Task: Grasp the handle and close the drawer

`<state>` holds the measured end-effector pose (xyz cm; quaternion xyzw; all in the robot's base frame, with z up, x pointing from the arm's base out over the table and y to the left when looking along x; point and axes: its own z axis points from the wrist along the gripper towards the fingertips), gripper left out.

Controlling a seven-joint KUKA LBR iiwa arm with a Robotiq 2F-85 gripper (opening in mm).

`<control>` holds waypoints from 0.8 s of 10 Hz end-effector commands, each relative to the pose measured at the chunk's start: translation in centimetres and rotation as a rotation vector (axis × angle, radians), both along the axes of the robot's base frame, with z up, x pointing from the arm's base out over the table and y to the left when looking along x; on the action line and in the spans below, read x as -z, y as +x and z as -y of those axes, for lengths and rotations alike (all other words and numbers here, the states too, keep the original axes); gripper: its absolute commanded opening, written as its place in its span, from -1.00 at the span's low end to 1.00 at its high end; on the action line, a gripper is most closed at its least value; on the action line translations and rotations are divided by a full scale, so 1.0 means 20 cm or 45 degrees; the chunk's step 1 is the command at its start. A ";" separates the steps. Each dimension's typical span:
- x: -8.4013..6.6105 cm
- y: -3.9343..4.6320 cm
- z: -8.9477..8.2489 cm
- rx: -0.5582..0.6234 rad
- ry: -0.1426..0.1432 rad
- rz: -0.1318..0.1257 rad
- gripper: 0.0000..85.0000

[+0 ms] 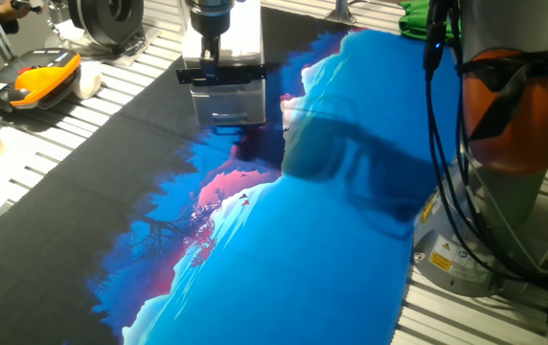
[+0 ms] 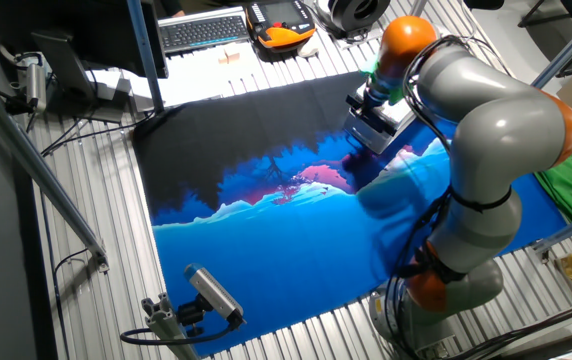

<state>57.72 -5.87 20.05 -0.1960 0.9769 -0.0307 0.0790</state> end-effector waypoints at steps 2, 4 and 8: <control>-0.07 0.000 -0.07 0.042 -0.004 -0.018 -0.20; -0.14 -0.005 -0.20 0.129 0.029 -0.042 -0.20; -0.16 -0.075 -0.42 0.210 0.040 -0.051 -1.00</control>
